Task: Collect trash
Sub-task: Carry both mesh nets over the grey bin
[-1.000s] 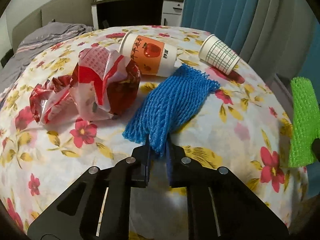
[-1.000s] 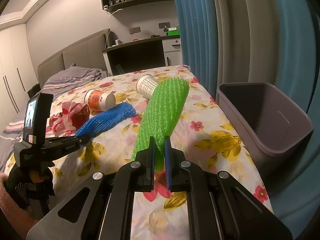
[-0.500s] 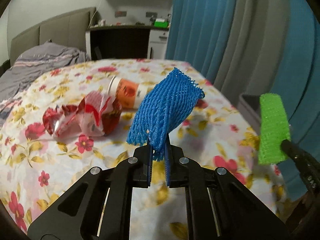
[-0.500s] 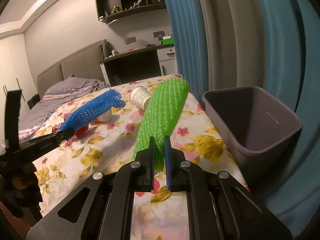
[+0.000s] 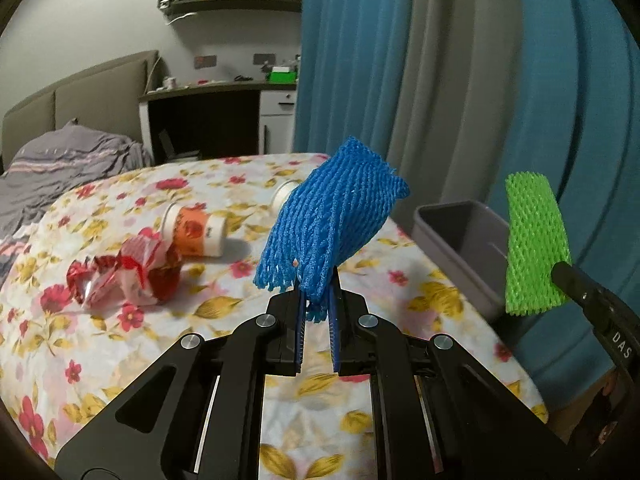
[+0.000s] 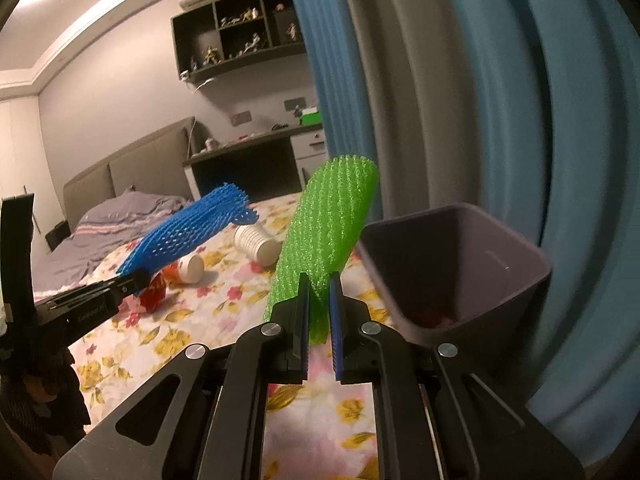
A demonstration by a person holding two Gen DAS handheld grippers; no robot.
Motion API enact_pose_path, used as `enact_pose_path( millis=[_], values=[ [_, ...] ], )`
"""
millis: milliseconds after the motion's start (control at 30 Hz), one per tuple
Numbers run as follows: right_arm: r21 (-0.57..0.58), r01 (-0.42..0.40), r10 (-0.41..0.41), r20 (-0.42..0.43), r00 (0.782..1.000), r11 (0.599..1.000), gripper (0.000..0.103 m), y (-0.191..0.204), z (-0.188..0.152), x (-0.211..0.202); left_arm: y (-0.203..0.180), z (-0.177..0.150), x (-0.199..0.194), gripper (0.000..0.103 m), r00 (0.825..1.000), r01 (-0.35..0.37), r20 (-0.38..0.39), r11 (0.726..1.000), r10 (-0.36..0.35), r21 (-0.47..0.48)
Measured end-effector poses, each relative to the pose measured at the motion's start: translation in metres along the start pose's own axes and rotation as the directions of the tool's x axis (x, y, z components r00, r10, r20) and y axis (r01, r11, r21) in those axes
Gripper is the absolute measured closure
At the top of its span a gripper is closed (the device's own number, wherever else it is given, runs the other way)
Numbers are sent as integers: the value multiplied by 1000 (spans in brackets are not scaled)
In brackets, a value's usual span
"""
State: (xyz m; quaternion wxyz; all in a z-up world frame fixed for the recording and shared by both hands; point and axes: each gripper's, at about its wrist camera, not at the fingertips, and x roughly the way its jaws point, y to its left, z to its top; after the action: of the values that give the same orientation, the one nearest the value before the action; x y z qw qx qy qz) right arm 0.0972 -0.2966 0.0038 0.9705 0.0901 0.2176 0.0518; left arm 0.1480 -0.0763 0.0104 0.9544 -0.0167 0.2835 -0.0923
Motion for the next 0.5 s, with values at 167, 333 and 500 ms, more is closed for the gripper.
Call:
enact_pose_path(
  millis=[167, 333, 500],
  values=[
    [18, 31, -32, 30, 999, 999, 93, -15, 5, -9, -18, 5, 1, 94, 1000, 24, 8, 999, -24, 22],
    [34, 57, -59, 54, 997, 998, 93, -29, 10, -13, -33, 12, 7, 94, 999, 46, 12, 998, -47, 36],
    [42, 83, -86, 68, 994, 996, 93, -40, 15, -13, -45, 19, 17, 94, 998, 66, 14, 997, -67, 48]
  ],
)
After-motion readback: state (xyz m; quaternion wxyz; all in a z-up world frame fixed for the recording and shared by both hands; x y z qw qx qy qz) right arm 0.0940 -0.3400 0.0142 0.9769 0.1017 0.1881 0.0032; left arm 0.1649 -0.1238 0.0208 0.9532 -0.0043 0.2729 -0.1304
